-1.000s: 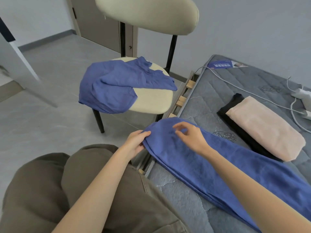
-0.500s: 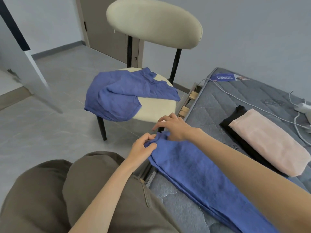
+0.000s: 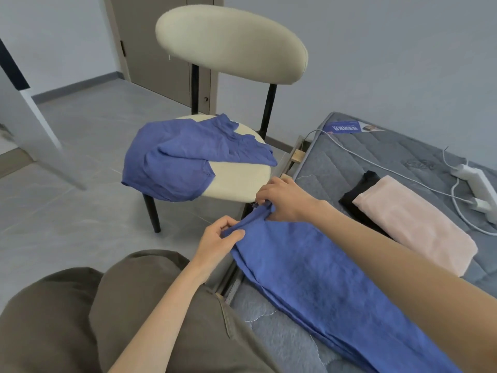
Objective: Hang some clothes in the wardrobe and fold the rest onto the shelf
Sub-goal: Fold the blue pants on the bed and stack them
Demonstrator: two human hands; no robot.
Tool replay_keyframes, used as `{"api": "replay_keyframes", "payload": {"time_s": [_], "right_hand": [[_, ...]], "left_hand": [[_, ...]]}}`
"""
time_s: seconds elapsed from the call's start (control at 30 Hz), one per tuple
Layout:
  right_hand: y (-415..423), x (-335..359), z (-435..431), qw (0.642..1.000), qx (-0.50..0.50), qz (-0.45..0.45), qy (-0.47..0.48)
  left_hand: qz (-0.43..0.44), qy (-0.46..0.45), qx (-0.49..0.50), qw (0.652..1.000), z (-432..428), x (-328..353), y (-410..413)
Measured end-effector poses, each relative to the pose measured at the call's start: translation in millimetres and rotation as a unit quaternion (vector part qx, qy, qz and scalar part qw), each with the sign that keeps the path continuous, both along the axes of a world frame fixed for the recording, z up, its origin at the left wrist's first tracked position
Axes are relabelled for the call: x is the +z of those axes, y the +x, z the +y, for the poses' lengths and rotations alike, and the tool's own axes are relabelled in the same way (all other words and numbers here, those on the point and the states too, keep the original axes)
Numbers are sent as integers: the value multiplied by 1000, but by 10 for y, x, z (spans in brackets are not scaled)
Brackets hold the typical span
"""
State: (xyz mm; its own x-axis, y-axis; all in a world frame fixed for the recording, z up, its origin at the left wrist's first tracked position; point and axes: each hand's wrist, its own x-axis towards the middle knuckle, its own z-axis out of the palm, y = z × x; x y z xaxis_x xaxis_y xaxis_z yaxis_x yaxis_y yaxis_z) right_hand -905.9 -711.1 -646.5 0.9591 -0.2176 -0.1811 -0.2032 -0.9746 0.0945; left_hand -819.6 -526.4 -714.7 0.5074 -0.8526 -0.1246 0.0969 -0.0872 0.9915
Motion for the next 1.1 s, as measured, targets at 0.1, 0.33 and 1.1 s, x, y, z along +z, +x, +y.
{"api": "replay_keyframes", "payload": {"time_s": [0.1, 0.33, 1.1], "right_hand": [[-127, 108, -47, 998, 31, -16, -51], [-765, 242, -108, 990, 64, 12, -126], [-2532, -763, 233, 599, -646, -310, 358]], "left_hand": [[37, -20, -28, 999, -37, 80, -94], [-57, -12, -188, 981, -282, 223, -726], [-553, 20, -350, 756, -304, -266, -1458]]}}
